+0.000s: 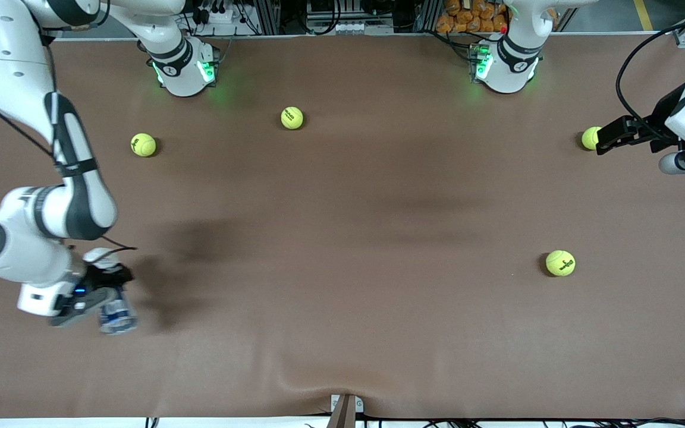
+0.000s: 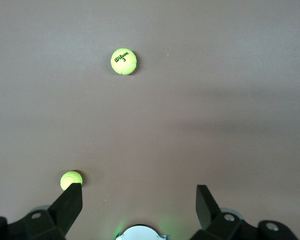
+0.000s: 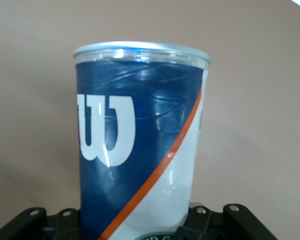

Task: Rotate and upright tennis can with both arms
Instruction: 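Lift the can with the right gripper and carry it toward the table center, then lower the can with the right gripper while the left gripper reaches it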

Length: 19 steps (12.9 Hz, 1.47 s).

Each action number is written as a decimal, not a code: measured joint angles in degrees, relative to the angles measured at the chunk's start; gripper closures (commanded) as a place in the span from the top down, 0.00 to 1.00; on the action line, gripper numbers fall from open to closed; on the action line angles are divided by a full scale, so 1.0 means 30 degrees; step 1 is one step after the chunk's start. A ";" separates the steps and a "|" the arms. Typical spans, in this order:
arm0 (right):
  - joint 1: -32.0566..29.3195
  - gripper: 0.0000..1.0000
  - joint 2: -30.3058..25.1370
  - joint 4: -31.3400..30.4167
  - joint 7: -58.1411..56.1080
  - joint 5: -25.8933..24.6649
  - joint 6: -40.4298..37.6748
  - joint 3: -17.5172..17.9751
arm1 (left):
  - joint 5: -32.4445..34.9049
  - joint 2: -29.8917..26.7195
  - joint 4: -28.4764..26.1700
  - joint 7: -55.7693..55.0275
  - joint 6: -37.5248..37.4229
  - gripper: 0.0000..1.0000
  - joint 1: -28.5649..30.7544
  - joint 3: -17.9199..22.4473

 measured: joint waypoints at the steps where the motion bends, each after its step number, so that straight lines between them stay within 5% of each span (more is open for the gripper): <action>1: 0.0463 0.36 0.0040 -0.0016 -0.0153 -0.0002 0.0057 0.0739 | 0.0000 0.0019 -0.0010 0.0000 -0.0004 1.00 0.0003 0.0003; 3: 0.2442 0.46 0.0101 -0.0101 -0.0370 -0.0016 0.0607 0.1186 | 0.0000 0.0043 -0.0115 -0.0001 -0.0023 1.00 0.0013 0.0009; 9: 0.9138 0.46 0.1352 -0.0200 -0.0372 -0.0367 0.2158 0.1162 | -0.0392 0.0207 -0.0580 -0.0001 -0.0062 1.00 0.0029 0.0002; 15: 0.9962 0.47 0.2582 -0.0230 -0.0548 -0.5518 0.5631 0.0948 | -0.1044 0.0781 -0.0821 -0.0001 -0.0079 1.00 0.0034 -0.0004; 17: 1.0278 0.57 0.2900 -0.0228 -0.0548 -0.6179 0.6325 0.0954 | -0.1439 0.0976 -0.0959 -0.0001 -0.0080 1.00 0.0033 -0.0006; 18: 1.0360 0.71 0.3053 -0.0229 -0.0556 -0.6216 0.6717 0.0947 | -0.1554 0.1084 -0.1019 -0.0001 -0.0080 1.00 0.0033 -0.0006; 19: 1.0365 1.00 0.3202 -0.0228 -0.0568 -0.6228 0.7045 0.0926 | -0.1673 0.1211 -0.1064 -0.0001 -0.0080 1.00 0.0034 -0.0005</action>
